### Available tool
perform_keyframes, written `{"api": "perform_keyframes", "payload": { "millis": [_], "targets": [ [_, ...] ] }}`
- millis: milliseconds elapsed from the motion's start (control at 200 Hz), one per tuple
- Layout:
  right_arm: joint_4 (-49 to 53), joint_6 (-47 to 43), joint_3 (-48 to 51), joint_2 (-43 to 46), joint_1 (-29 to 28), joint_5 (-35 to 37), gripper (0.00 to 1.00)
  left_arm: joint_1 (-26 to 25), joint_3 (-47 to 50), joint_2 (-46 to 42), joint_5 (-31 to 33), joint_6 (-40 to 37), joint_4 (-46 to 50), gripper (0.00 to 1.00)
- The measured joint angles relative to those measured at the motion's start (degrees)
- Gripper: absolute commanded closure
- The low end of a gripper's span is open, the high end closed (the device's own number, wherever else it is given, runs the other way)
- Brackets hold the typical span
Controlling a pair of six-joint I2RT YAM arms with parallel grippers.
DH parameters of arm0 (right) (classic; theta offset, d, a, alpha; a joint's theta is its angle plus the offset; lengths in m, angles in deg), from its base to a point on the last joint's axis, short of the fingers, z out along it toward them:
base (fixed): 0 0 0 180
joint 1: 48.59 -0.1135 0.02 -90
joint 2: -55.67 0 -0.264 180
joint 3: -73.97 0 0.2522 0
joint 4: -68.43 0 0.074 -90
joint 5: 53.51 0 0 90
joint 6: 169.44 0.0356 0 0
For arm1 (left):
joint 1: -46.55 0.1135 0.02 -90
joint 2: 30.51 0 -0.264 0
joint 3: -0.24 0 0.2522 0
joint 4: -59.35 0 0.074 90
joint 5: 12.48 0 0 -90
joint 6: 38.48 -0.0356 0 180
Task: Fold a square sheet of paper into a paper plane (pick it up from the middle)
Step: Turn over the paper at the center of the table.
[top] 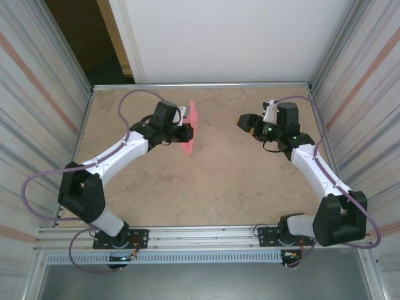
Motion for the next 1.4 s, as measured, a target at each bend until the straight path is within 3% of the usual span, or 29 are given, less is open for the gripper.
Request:
{"api": "perform_keyframes", "payload": {
  "millis": [125,286,431,626,867,1132,1258,1398],
  "targets": [
    [2.1,-1.2,1.0,1.0,0.3,3.8,0.33,-4.0,-6.5,5.1,16.4,-4.8,9.4,0.91],
    [3.9,-1.4,2.8,1.5,1.2,6.6,0.33,-7.0,-10.8,14.5,31.6,-7.8,17.7,0.91],
    [4.9,-1.4,3.7,1.5,1.9,7.4,0.33,-9.0,-14.2,23.8,41.5,-8.9,23.1,0.91],
    [5.2,-1.4,4.0,1.7,2.2,7.6,0.33,-11.3,-18.5,32.9,48.2,-9.8,26.8,0.89],
    [5.4,-1.4,4.3,1.7,2.2,7.6,0.33,-12.3,-21.1,37.7,48.4,-9.7,28.3,0.80],
    [5.0,-1.1,4.5,1.2,2.2,7.1,0.34,-12.6,-23.4,38.2,42.0,-8.0,28.9,0.66],
    [4.4,-0.7,4.9,1.0,2.2,7.1,0.33,-12.6,-23.2,36.3,35.4,-6.1,28.7,0.56],
    [3.8,0.3,5.5,1.0,2.2,7.2,0.31,-12.7,-18.6,30.8,22.0,-4.5,24.3,0.51]
  ]
}}
